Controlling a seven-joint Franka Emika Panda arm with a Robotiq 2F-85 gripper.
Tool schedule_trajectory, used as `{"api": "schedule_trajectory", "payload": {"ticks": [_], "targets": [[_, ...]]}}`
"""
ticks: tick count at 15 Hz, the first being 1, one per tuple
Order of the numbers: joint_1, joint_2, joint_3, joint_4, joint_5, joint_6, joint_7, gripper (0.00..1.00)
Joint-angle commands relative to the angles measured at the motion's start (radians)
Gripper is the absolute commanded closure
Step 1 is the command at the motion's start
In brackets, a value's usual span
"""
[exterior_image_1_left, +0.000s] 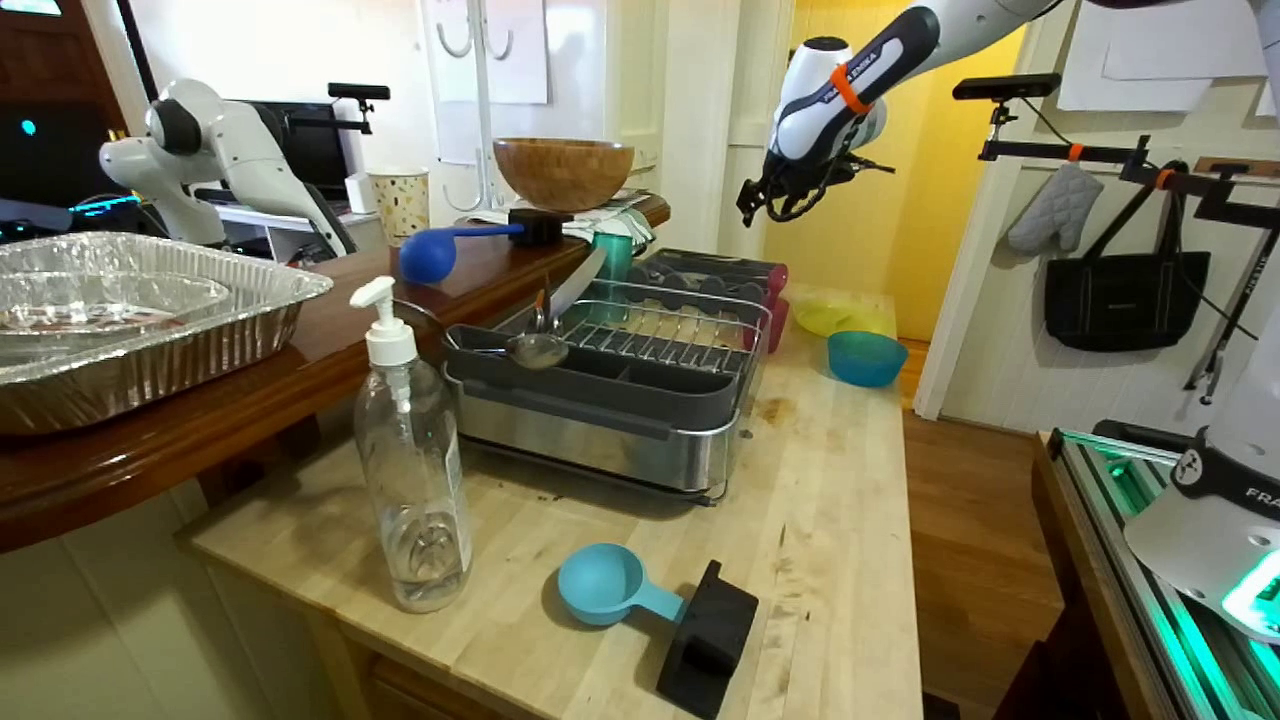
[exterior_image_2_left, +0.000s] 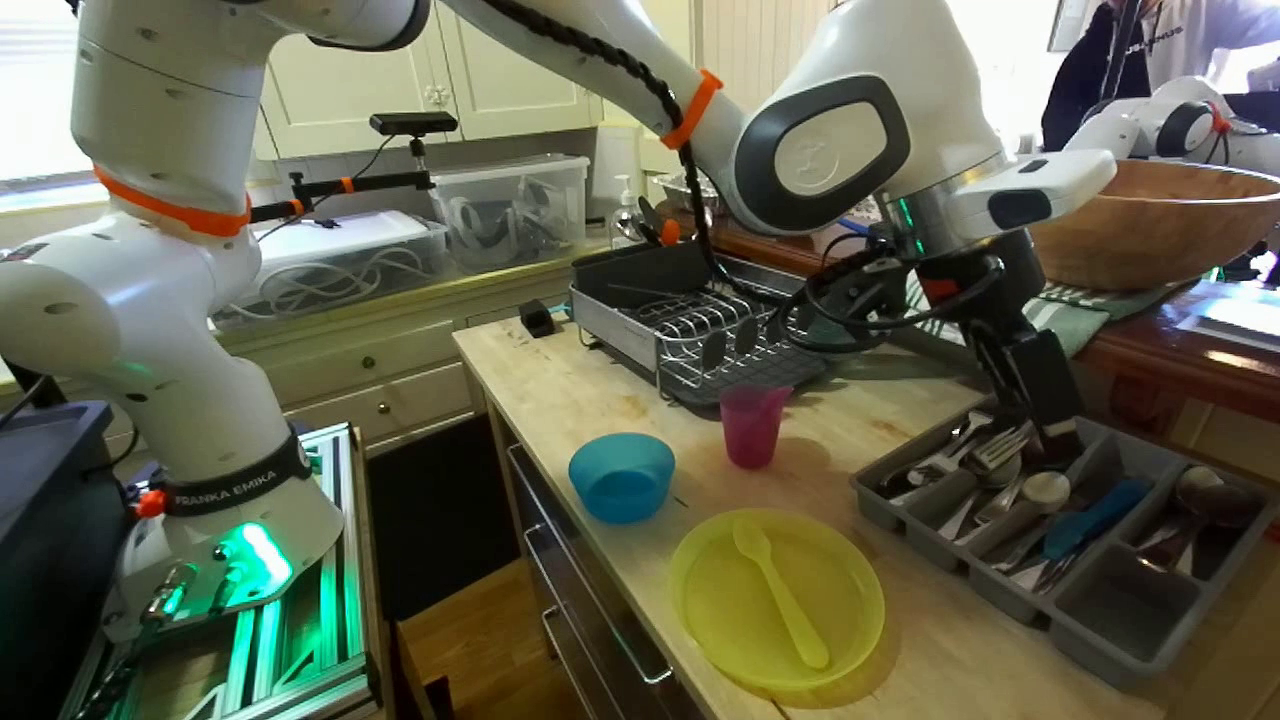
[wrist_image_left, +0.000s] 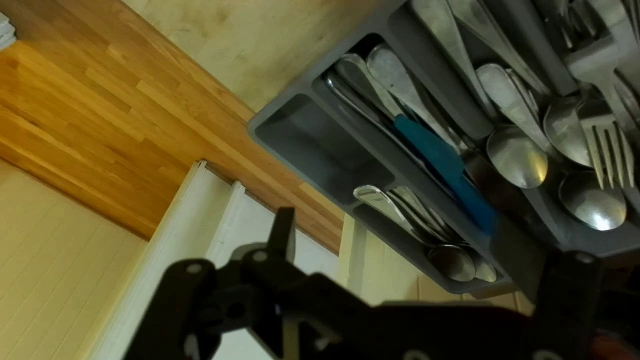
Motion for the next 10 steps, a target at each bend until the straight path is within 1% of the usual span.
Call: {"api": "schedule_trajectory", "payload": {"ticks": [1,6,8,10], "targets": [[-0.002,0.076,0.004,0.113,0.031,-0.098,-0.013,0.00],[-0.015,0.128,0.028,0.212,0.038,-0.227,-0.042,0.00],[-0.021,0.154,0.034,0.254,0.042,-0.255,-0.046,0.00],[-0.044,0.185,0.057,0.296,0.071,-0.269,-0.071,0.00]]}}
